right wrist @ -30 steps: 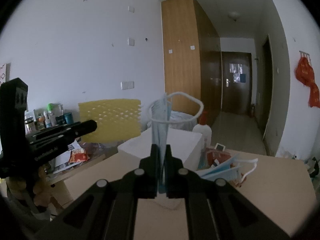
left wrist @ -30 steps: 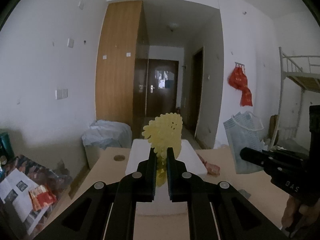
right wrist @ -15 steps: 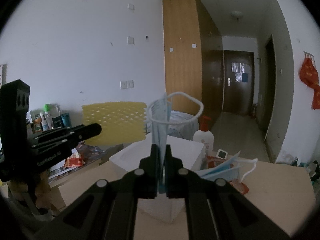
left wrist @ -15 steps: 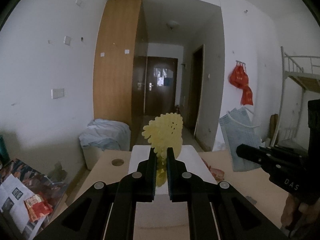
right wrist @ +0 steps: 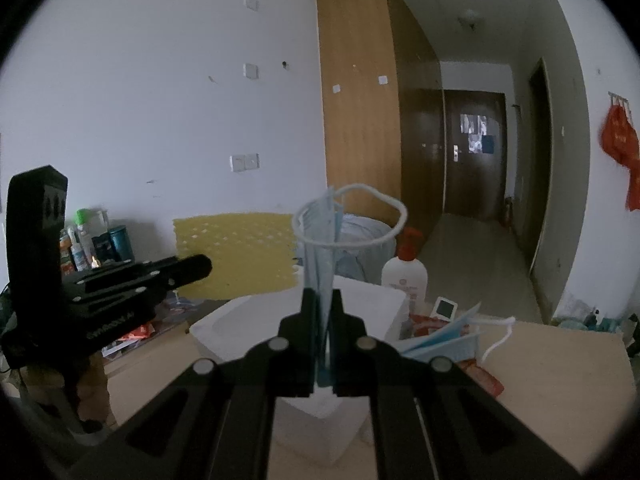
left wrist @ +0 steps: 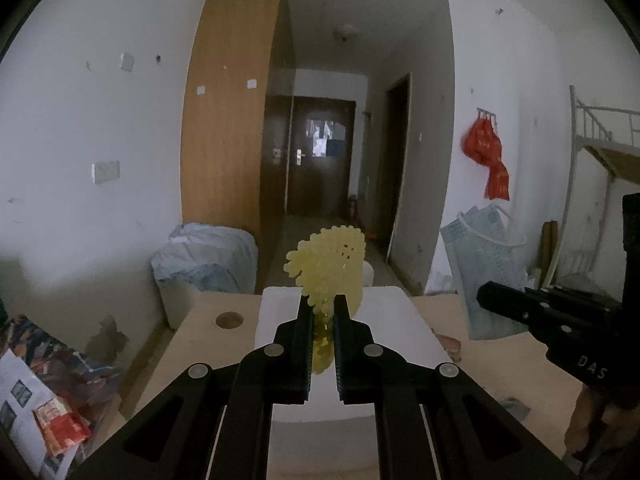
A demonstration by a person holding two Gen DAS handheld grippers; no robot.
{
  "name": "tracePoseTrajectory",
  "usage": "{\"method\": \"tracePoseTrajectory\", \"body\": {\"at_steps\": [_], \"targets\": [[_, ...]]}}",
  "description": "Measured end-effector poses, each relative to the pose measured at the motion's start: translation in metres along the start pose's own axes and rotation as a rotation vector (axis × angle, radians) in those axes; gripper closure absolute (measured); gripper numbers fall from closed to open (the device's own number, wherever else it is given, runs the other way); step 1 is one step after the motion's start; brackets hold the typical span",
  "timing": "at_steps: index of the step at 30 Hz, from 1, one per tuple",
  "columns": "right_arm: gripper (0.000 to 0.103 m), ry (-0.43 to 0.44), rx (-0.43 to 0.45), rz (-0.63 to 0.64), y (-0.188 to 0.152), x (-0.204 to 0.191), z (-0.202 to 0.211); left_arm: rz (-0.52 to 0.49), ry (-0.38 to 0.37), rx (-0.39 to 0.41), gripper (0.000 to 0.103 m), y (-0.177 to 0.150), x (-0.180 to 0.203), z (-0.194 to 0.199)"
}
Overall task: Organize soft objects
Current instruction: 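Carry the yellow net with the left tool while the right tool carries the mask over the white foam box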
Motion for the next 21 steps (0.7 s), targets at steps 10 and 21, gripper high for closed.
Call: {"method": "tracePoseTrajectory", "body": {"at_steps": [10,21], "targets": [[0.095,0.001,-0.028,-0.002,0.0,0.004,-0.018,0.005,-0.022,-0.041,0.094,-0.005,-0.004,-0.03],[0.095,-0.003,-0.043,-0.004,-0.001,0.005,-0.023,-0.019,-0.027,-0.071,0.093,-0.01,-0.003,-0.045]]}}
Point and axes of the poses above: each gripper's, at about its wrist camera, not at the fingertips, and z roughly against the way its jaws point, x to its right, y to its top, the point moved 8 cm from there along -z, roughly the way its jaws point, and after that the axes turned 1 degree about -z, right-handed, at the moved point
